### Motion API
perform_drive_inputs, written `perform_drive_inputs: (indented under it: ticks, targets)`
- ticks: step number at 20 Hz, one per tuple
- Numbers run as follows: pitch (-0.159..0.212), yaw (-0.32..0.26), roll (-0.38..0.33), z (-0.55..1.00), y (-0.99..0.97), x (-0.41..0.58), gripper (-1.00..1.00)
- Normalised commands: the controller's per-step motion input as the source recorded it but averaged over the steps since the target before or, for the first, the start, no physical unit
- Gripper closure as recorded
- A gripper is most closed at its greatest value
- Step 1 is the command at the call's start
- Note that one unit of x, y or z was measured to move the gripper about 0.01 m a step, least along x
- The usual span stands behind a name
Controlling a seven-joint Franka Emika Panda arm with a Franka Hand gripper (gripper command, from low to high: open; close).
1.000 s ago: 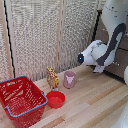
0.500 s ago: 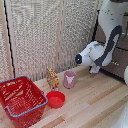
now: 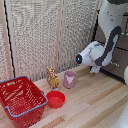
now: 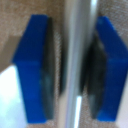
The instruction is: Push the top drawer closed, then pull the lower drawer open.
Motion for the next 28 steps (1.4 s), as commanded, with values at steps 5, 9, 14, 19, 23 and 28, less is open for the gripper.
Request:
perform_drive_inputs:
  ticks: [5,9,14,19,23,28]
  targets:
    - [0.014,0.059,0.015,0.00,0.26,-0.033,1.00]
    - [0.000,0.079,0.009,0.00,0.65,-0.034,1.00]
    - [0.000,0.059,0.040,0.00,0.75,0.000,1.00]
    - [0.000,0.054,0.058,0.01,0.65,0.000,1.00]
    - [-0.001,0.074,0.074,0.11,0.08,0.080,-1.00]
    - [0.000,0.047,0.075,0.24,0.00,0.199,-1.00]
